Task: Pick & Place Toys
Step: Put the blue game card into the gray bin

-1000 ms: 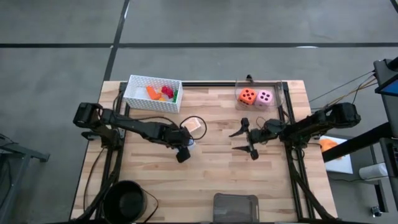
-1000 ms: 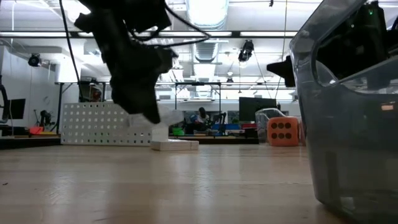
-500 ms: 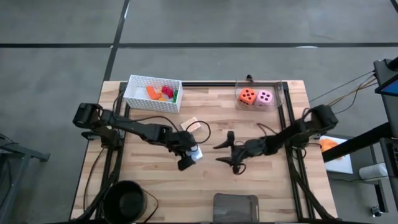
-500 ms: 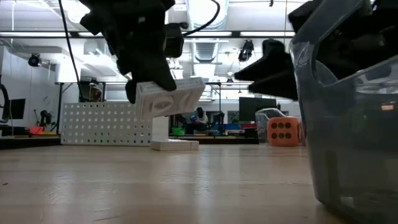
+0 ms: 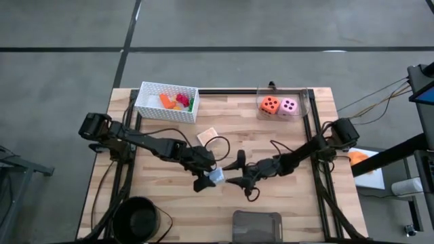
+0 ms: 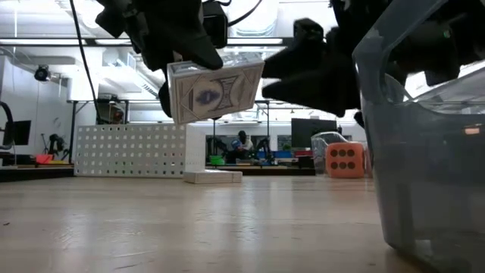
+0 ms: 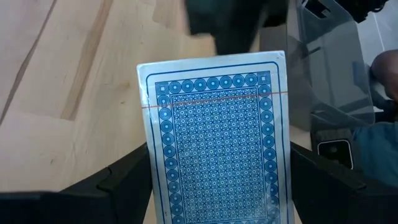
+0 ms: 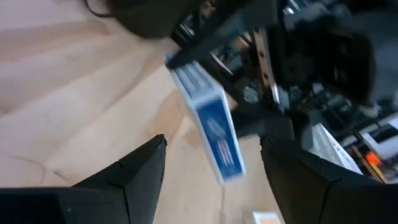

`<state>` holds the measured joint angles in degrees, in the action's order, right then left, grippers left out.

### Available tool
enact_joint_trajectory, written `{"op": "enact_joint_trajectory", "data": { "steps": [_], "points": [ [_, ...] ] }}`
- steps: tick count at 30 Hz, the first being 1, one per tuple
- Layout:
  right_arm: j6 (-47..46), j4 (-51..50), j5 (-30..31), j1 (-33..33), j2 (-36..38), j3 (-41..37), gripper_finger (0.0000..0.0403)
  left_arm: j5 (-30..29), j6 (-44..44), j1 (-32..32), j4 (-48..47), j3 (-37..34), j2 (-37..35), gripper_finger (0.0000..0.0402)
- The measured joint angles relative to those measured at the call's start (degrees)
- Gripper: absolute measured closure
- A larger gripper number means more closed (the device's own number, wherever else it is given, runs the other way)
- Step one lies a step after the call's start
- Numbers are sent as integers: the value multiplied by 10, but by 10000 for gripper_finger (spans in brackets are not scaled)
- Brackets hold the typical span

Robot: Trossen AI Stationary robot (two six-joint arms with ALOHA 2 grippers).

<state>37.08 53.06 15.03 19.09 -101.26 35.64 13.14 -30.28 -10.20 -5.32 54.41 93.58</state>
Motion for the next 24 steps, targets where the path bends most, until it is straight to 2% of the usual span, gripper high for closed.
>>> {"op": "enact_joint_trajectory", "data": {
  "steps": [11,15,20,24],
  "points": [
    [-7,-76,-29,5,-13,64,153,6,-1,0,33,0,0,100],
    [-7,-81,-29,5,-17,73,211,10,-2,-2,33,0,0,100],
    [11,-96,-29,6,-16,77,341,22,-4,-3,32,0,0,100],
    [17,-102,-25,6,-15,76,340,25,13,-3,33,0,0,100]
  ]
}}
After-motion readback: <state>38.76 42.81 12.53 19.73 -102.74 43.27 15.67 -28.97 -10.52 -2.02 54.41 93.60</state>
